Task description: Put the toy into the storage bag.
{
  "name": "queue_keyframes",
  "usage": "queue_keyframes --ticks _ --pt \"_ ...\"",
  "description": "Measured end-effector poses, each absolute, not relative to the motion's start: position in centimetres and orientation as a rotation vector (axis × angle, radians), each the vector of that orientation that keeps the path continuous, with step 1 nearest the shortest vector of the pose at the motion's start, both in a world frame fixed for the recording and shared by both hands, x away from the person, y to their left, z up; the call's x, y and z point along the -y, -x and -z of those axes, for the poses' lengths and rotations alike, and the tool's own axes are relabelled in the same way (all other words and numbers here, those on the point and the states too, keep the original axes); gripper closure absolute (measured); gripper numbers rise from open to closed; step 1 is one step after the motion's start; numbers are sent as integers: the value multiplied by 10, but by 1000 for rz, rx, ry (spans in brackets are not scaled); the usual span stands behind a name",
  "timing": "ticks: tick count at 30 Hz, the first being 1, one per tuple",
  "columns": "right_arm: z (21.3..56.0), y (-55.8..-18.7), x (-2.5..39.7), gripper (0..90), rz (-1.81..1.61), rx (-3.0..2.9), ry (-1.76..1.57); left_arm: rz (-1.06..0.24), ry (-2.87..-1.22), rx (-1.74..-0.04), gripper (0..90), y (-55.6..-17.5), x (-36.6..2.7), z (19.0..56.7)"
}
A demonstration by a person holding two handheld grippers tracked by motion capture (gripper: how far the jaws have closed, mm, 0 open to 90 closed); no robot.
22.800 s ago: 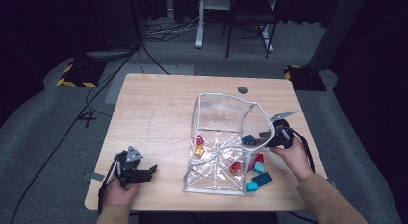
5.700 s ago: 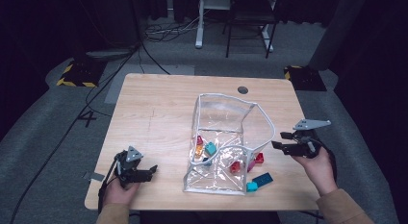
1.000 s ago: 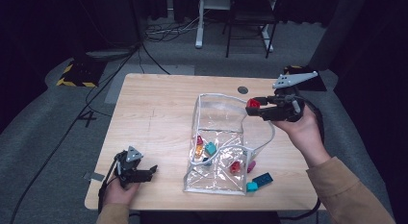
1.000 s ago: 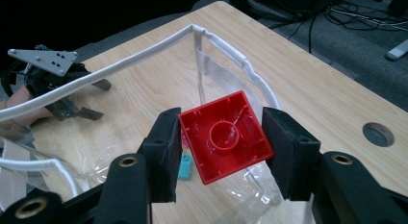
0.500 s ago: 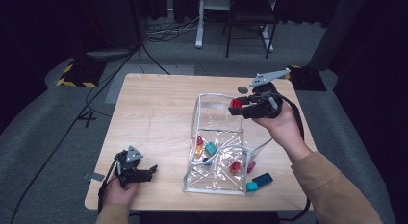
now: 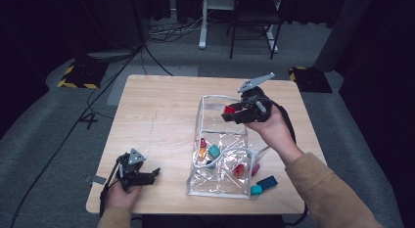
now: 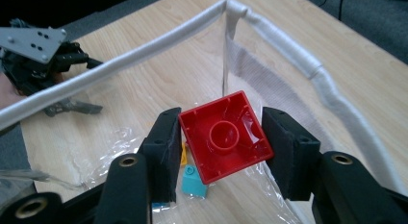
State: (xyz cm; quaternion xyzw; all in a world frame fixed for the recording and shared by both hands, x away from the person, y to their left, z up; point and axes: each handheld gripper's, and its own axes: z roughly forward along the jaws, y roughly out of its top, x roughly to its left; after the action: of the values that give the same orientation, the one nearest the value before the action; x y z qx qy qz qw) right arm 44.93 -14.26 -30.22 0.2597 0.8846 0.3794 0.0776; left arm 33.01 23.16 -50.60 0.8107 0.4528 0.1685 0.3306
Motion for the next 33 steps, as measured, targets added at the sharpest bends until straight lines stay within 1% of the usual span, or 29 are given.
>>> queue_keyframes --ticks 12,13,15,17,27,33 --pt "324 -453 127 500 -1016 -2755 -781 -440 -2120 -1184 153 -330 -232 506" --pt "326 -453 126 490 -1012 -2766 -780 -440 -2120 -1184 153 -330 -232 506" --pt "331 -454 126 420 -1003 -2780 -781 -441 -2120 -1183 153 -330 -232 506" --pt "333 -454 126 392 -1001 -2769 -779 -441 -2120 -1184 153 -330 -232 506" --pt "314 -440 142 401 -1105 -2695 -748 -441 -2120 -1183 153 -330 -232 506" --pt "296 -423 158 425 -1157 -2631 -696 -440 -2120 -1184 153 -330 -232 506"
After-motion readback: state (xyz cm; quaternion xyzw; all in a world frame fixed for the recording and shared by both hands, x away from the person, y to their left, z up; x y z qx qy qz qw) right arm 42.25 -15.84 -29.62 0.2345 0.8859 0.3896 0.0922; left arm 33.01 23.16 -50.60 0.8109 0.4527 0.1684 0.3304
